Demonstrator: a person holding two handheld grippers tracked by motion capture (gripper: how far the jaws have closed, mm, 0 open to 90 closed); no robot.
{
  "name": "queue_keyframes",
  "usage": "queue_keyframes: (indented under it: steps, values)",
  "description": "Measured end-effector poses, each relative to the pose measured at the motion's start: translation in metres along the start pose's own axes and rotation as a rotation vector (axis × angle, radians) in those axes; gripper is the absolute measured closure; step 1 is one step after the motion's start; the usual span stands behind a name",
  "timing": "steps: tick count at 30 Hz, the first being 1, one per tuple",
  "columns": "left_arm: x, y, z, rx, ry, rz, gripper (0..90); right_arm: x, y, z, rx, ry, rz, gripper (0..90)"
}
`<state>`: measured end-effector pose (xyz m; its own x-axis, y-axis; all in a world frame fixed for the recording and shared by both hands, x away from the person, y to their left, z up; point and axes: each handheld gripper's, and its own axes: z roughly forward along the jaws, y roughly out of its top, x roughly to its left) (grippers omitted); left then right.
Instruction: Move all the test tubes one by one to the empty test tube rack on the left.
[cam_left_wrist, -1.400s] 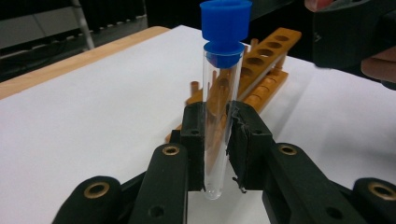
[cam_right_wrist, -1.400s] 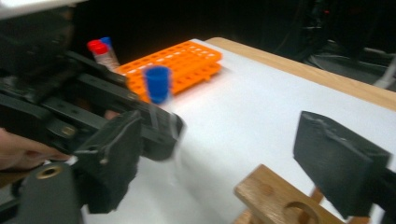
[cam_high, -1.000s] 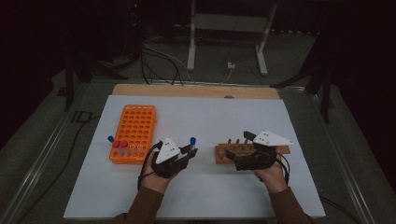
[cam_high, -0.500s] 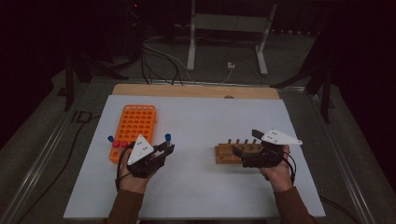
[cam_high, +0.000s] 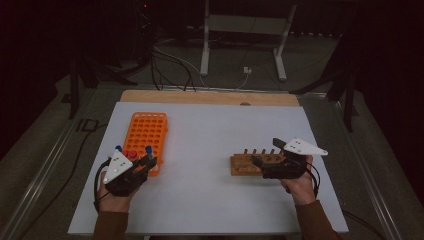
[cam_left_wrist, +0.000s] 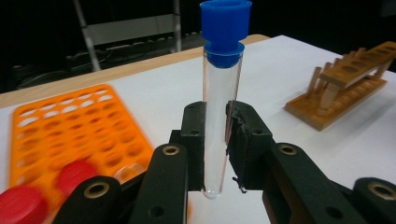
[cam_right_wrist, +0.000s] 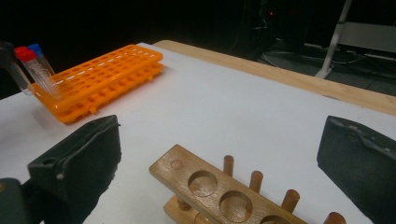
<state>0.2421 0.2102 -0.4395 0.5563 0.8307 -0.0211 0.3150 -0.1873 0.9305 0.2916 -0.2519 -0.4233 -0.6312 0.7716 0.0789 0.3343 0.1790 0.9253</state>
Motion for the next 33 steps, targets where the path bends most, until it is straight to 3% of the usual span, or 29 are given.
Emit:
queue_keyframes:
  steps: [10, 16, 25, 33]
  values:
    - [0.025, -0.013, -0.030, -0.005, 0.100, -0.037, 77.1, -0.002, 0.000, -0.003, -0.004, -0.006, 0.007, 0.1]
    - [0.039, -0.020, -0.038, -0.013, 0.188, -0.055, 77.1, -0.003, 0.000, -0.004, -0.009, -0.008, 0.009, 0.1]
    - [0.054, -0.028, -0.028, -0.004, 0.278, -0.067, 77.1, -0.004, 0.000, -0.005, -0.013, -0.010, 0.010, 0.1]
    - [0.063, -0.040, -0.011, 0.048, 0.286, -0.079, 77.2, -0.005, 0.000, -0.007, -0.019, -0.012, 0.014, 0.1]
